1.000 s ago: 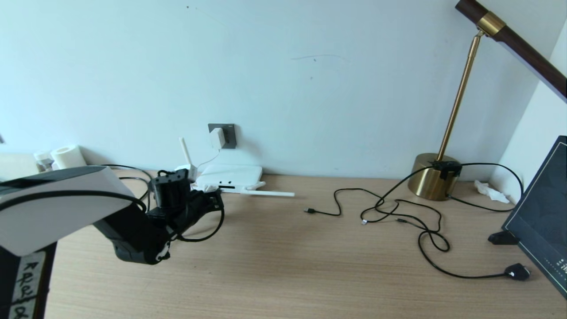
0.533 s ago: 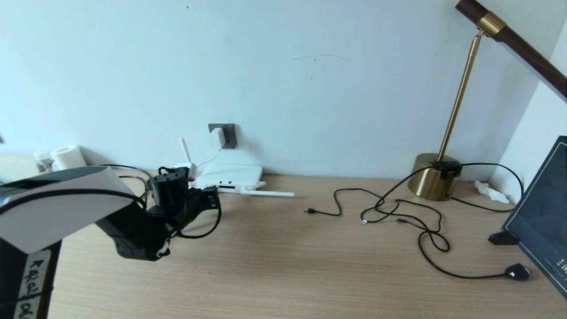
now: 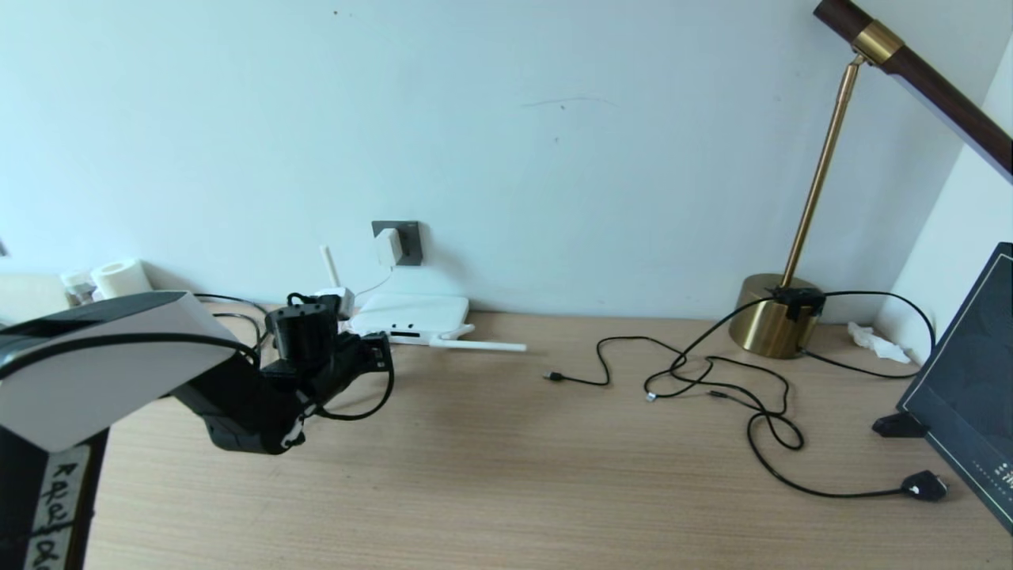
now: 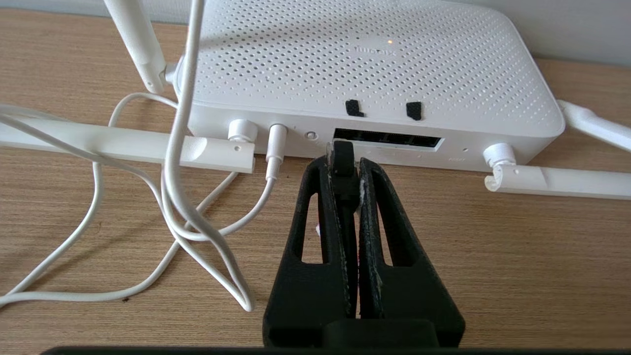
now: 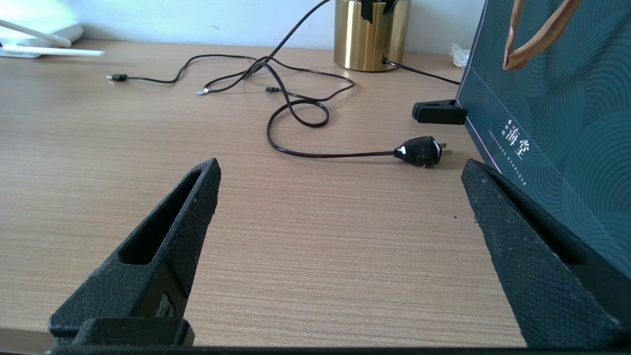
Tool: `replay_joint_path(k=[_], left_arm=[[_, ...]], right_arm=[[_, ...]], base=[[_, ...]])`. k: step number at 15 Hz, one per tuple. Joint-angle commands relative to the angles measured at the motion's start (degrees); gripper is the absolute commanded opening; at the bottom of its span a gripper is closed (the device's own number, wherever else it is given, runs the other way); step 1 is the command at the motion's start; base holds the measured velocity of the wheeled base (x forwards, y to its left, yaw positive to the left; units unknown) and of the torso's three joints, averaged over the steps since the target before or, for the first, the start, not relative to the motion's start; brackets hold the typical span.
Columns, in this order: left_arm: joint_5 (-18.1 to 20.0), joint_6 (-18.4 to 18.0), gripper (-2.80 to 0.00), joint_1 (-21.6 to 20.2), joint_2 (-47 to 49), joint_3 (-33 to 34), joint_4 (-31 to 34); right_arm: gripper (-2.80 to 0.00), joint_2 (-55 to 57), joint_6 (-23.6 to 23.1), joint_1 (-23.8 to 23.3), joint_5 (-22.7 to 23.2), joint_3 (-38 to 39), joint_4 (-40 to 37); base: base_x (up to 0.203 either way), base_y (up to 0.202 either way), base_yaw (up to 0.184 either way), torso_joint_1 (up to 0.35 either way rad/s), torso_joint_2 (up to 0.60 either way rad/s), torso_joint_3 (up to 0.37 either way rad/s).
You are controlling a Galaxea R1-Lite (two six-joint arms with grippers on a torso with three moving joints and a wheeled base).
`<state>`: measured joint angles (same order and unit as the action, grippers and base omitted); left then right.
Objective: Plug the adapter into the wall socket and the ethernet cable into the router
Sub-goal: Align cable and router interface, then plug cable into router interface
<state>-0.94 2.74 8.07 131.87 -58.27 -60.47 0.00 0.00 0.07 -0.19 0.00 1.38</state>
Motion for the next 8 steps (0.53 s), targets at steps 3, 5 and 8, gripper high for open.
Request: replay_joint_path(k=[3,5,8], left_arm=[[0.1,-0.6,-2.80,-0.1,0.1,-1.1,0.1],[0.4,-0.6,-2.80,-0.1,0.1,-2.2,0.1],[0.3,-0.6,-2.80,-0.1,0.6,-3.2,0.2]], right_arm=[[0.00,0.0,0.1,0.0,0.0,0.7,0.0],[0.00,0.0,0.2,0.0,-0.1,0.7,0.0],[0.00,0.0,0.2,0.0,-0.1,0.7,0.0]], base=[[0.000,0.000,0.000,0.000,0.00,0.000],[0.000,0.000,0.000,0.000,0.00,0.000],[0.000,0.000,0.000,0.000,0.00,0.000]])
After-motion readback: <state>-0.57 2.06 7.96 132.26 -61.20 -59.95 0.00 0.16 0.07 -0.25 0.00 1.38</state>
